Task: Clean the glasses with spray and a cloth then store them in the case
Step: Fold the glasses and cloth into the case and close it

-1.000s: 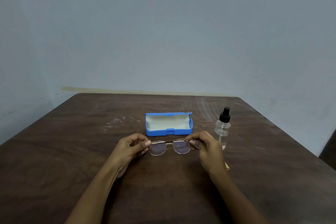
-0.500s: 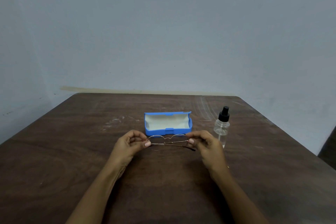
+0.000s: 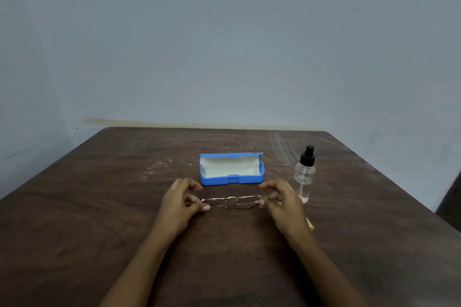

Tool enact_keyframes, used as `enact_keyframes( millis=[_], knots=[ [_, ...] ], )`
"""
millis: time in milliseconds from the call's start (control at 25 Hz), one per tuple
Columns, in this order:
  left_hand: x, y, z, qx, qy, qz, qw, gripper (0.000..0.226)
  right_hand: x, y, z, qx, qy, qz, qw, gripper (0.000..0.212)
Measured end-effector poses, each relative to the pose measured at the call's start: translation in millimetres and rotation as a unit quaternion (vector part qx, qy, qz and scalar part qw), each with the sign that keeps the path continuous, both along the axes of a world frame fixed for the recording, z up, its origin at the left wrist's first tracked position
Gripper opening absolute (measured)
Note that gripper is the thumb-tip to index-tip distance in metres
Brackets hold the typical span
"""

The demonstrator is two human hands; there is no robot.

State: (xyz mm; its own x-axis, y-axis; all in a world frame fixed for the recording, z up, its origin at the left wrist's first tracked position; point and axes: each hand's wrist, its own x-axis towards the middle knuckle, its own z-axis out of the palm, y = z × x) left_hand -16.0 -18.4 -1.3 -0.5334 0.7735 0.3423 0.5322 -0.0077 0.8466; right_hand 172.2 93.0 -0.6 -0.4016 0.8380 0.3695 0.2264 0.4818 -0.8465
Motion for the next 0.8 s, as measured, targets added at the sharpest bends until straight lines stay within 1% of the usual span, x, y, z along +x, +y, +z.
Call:
enact_keyframes(
  millis=[160, 400, 600, 800],
  knots=[
    [-0.5, -0.4, -2.8, -0.022, 0.037, -0.013, 0.999, 0.032, 0.9, -2.8, -3.6, 0.046, -0.039, -0.009, 0.998, 0.031],
    [0.1, -2.5, -1.8, -0.037, 0.081, -0.034, 0.995, 0.03, 1.3, -7.3, -5.6, 0.084, -0.068, -0.009, 0.994, 0.033],
    [-2.2, -3.9, -4.0, -0.05, 0.153, -0.045, 0.986, 0.037, 2.6, -9.7, -5.5, 0.083, -0.082, -0.003, 0.993, 0.033],
    [-5.4, -2.9, -7.8, -0.061, 0.178, -0.047, 0.981, 0.038, 3.4, -11.8, -4.9, 0.083, -0.082, -0.004, 0.993, 0.031]
  ],
)
